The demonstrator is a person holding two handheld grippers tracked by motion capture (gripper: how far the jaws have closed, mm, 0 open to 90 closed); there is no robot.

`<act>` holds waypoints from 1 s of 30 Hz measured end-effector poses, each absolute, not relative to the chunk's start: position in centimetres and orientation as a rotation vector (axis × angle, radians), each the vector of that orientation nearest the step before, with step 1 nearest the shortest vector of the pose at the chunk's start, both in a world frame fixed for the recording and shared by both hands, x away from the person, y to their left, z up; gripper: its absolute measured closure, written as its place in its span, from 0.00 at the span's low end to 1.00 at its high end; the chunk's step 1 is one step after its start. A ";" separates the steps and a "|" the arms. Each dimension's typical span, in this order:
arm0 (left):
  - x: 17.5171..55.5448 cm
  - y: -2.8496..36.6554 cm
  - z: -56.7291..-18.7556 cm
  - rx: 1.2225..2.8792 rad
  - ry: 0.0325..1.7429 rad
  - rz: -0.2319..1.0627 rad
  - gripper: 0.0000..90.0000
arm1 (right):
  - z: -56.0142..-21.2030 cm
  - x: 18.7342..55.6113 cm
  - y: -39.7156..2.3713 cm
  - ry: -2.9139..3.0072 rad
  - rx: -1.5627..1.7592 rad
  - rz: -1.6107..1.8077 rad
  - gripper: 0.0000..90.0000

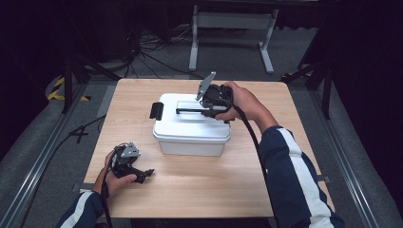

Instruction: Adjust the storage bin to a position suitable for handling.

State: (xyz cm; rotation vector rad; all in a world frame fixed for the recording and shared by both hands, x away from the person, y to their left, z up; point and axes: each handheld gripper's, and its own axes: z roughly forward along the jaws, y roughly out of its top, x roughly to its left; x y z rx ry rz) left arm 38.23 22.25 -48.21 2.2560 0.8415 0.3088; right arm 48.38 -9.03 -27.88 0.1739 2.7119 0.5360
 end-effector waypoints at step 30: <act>38.2 22.3 -48.2 2.256 0.841 0.309 0.00 | -27.6 47.9 -6.9 2.694 0.015 0.509 0.94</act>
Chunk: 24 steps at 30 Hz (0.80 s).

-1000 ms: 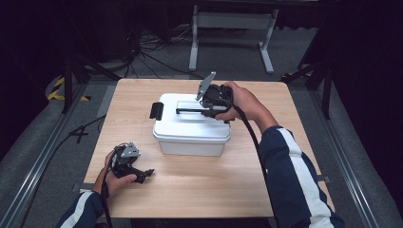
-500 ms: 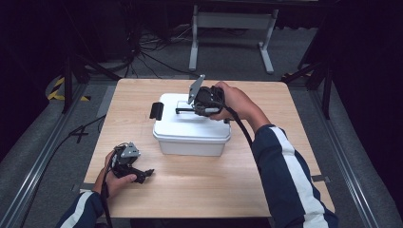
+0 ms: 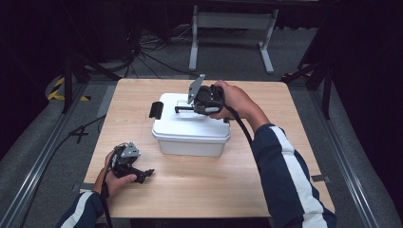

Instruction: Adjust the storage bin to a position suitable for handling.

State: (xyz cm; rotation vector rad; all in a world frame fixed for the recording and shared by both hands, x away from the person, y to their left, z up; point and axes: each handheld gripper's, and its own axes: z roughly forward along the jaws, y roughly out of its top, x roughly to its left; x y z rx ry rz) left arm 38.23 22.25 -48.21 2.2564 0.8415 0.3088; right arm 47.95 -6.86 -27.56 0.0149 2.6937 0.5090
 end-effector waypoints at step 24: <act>38.2 22.3 -48.2 2.261 0.840 0.305 0.00 | -25.2 47.2 -8.2 2.625 0.017 0.588 0.94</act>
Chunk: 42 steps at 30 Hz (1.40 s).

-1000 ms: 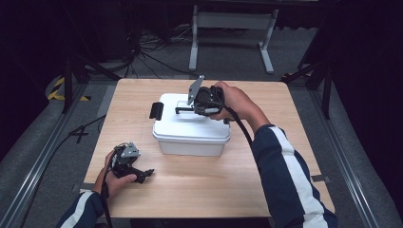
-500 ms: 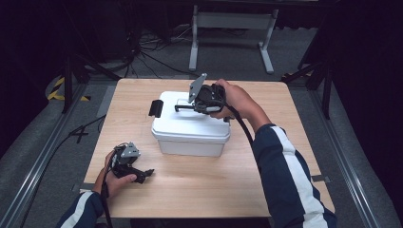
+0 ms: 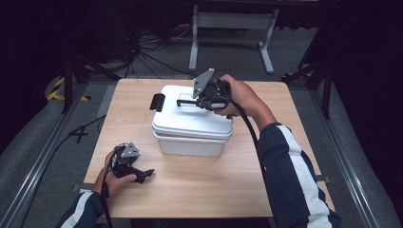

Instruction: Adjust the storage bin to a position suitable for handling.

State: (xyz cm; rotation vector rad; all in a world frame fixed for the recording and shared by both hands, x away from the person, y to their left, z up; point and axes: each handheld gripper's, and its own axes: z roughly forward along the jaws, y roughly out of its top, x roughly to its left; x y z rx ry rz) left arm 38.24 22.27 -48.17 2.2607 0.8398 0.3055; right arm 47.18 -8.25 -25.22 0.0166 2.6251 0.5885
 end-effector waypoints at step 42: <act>38.2 22.3 -48.2 2.256 0.842 0.309 0.00 | -22.7 45.3 -23.4 2.509 0.308 0.609 0.94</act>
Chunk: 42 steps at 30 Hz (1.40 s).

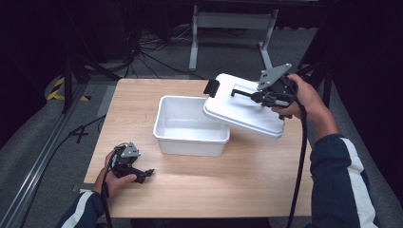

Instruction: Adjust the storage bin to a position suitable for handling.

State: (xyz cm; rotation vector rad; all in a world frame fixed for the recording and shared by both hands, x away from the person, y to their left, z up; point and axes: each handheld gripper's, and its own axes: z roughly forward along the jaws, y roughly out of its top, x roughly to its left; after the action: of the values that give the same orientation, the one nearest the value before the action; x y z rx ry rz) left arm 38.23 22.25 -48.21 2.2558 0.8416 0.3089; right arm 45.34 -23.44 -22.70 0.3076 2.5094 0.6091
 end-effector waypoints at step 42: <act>38.3 22.3 -48.2 2.259 0.833 0.316 0.00 | -28.0 45.3 -33.1 2.485 0.604 0.583 0.94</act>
State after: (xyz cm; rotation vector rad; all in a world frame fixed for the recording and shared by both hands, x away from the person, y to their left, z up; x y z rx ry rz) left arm 38.29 22.27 -48.21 2.2585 0.8332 0.3158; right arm 45.26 -33.09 -28.04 0.6040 2.4846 0.5832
